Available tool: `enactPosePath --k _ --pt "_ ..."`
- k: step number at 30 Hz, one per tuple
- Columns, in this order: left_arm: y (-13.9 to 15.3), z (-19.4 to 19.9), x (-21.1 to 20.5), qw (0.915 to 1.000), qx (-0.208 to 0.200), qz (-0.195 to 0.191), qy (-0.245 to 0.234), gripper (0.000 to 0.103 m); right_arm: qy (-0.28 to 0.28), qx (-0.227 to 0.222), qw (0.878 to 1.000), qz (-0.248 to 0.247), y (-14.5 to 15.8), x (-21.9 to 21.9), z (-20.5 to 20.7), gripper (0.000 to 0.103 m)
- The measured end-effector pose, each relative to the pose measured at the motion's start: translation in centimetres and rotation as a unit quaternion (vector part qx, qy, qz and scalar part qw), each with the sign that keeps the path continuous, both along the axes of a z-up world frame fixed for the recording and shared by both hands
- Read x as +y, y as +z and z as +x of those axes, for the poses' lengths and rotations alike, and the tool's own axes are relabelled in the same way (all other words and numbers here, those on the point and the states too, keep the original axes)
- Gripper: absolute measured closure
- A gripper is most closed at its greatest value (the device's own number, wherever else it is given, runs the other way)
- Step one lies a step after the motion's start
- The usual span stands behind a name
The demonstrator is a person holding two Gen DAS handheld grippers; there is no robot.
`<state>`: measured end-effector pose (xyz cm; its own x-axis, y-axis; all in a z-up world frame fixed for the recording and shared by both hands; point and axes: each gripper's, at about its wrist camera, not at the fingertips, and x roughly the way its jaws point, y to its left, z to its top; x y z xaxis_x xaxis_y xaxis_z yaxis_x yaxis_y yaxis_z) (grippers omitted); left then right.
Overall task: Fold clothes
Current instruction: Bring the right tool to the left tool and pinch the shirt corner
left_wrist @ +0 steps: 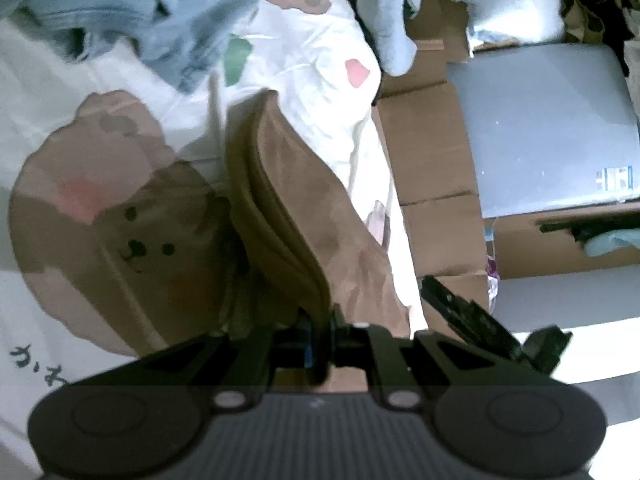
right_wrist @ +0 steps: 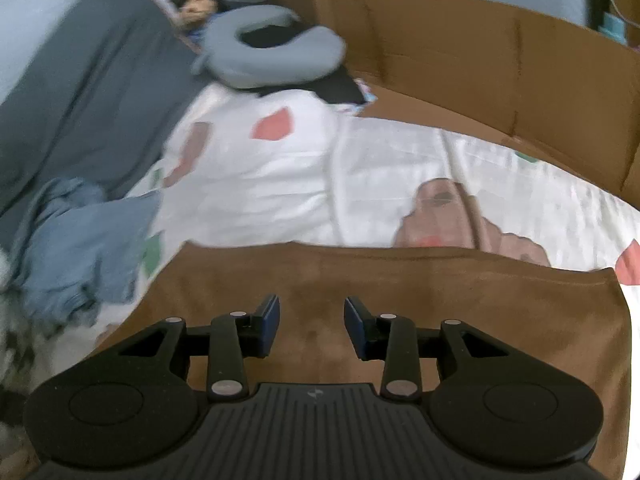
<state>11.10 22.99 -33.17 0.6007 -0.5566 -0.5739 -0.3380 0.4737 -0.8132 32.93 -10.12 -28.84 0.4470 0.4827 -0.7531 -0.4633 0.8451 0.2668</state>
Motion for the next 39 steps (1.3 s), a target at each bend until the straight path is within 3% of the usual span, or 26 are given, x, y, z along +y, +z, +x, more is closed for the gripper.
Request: enactPosePath --k 2,10,18,27,32,39 --pt "0.5 0.6 -0.3 1.0 0.002 0.003 -0.002 0.095 0.016 -0.006 1.0 0.0 1.0 0.3 -1.6 0.048" --pt "1.9 3.7 -1.6 0.9996 -0.006 0.003 -0.026 0.095 0.106 -0.023 0.994 0.0 3.8 2.4 -7.0 0.048" --pt "3.2 5.6 -2.8 0.9991 0.014 0.01 -0.038 0.095 0.19 -0.04 0.981 0.01 4.9 5.1 -11.0 0.043" --pt "3.3 5.6 -2.8 0.999 0.041 -0.004 -0.019 0.095 0.259 -0.102 0.96 -0.038 3.9 9.9 -13.9 0.039" --pt "3.2 5.3 -1.6 0.9991 0.038 -0.011 -0.018 0.095 0.265 -0.138 0.951 -0.076 2.7 12.3 -14.6 0.04" --pt "3.6 4.8 -1.4 0.9991 0.032 -0.027 -0.001 0.095 0.29 -0.184 0.931 -0.124 1.6 14.8 -15.9 0.046"
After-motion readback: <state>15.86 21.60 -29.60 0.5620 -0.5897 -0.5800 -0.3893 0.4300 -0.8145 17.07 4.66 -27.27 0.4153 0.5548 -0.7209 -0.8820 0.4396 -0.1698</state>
